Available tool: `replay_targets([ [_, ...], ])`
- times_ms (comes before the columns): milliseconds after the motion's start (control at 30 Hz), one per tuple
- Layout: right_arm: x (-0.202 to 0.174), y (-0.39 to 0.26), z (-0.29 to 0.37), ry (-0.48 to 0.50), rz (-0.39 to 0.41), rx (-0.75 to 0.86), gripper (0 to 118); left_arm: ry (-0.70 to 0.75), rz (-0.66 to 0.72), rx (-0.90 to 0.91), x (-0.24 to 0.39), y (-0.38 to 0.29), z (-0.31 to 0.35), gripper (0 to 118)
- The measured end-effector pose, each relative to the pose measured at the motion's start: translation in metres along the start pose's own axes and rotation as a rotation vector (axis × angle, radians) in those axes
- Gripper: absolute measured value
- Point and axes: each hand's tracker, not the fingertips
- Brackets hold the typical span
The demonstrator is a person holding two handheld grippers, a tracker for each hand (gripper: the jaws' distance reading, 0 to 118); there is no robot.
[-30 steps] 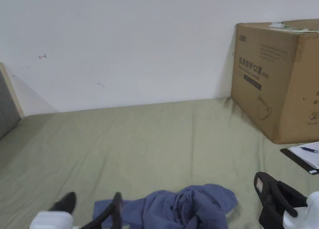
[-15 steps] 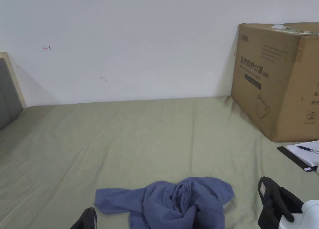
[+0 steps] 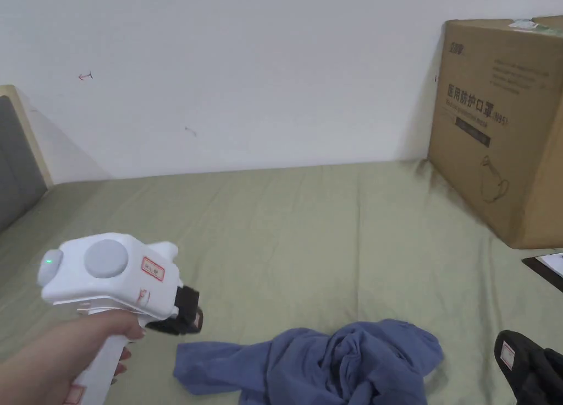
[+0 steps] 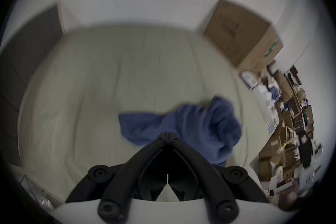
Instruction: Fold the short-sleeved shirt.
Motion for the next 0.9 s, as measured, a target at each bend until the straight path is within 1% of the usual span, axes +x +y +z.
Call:
replay_targets([
  [67,0.005,-0.006,-0.01,-0.01,0.002,-0.041,0,0.115,0.057,-0.054,-0.019,0.008,-0.042,0],
  [100,0.007,-0.009,-0.014,-0.018,0.002,-0.058,0,0.132,0.091,-0.033,-0.029,0.014,-0.058,9],
  [133,0.009,-0.013,-0.02,-0.025,0.003,-0.079,0,0.142,0.12,-0.011,-0.037,0.018,-0.071,36],
  [167,0.011,-0.015,-0.024,-0.028,0.003,-0.097,0,0.122,0.138,0.004,-0.04,0.018,-0.083,87],
  [200,0.012,-0.019,-0.029,-0.033,0.007,-0.115,0,0.098,0.13,-0.007,-0.044,0.022,-0.096,115],
  [233,0.014,-0.022,-0.035,-0.041,0.011,-0.133,0,0.067,0.125,-0.007,-0.047,0.023,-0.109,115],
  [267,0.015,-0.025,-0.039,-0.049,0.012,-0.148,0,0.042,0.137,0.031,-0.047,0.027,-0.116,113],
  [367,0.017,-0.032,-0.053,-0.052,0.0,-0.186,0,0.096,0.157,-0.038,-0.044,0.022,-0.147,113],
  [400,0.016,-0.033,-0.056,-0.054,-0.001,-0.193,0,0.099,0.144,-0.097,-0.042,0.019,-0.156,113],
  [433,0.015,-0.035,-0.06,-0.054,0.0,-0.199,0,0.11,0.108,-0.151,-0.038,0.018,-0.164,112],
  [467,0.015,-0.036,-0.065,-0.05,0.007,-0.206,0,0.162,0.004,-0.13,-0.031,0.014,-0.167,110],
  [500,0.015,-0.036,-0.072,-0.035,0.032,-0.213,0,0.213,-0.106,-0.073,-0.018,0.006,-0.163,104],
  [533,0.016,-0.035,-0.08,-0.022,0.064,-0.214,0,0.229,-0.142,-0.023,-0.011,-0.002,-0.161,95],
  [567,0.017,-0.03,-0.092,-0.022,0.088,-0.207,0,0.235,-0.143,0.019,-0.004,-0.011,-0.157,78],
  [600,0.021,-0.026,-0.104,-0.018,0.084,-0.202,0,0.229,-0.141,0.06,0.001,-0.018,-0.148,60],
  [633,0.028,-0.02,-0.119,0.008,0.051,-0.202,0,0.203,-0.146,0.092,0.005,-0.026,-0.14,31],
  [667,0.037,-0.015,-0.135,0.03,0.002,-0.245,0,0.211,-0.161,0.123,0.006,-0.033,-0.134,3],
  [700,0.044,-0.01,-0.154,0.039,-0.026,-0.315,0,0.153,-0.156,0.146,0.003,-0.036,-0.133,3],
  [733,0.052,-0.006,-0.175,0.048,-0.06,-0.391,0,0.172,-0.155,0.173,0.002,-0.044,-0.127,3],
  [800,0.066,-0.005,-0.219,0.039,-0.082,-0.57,0,0.09,-0.132,0.193,-0.004,-0.052,-0.119,3],
  [867,0.081,-0.012,-0.265,0.069,-0.154,-0.754,0,0.105,-0.12,0.207,-0.004,-0.059,-0.113,3],
  [900,0.091,-0.02,-0.289,0.122,-0.226,-0.832,0,0.094,-0.1,0.214,-0.007,-0.062,-0.109,3],
])
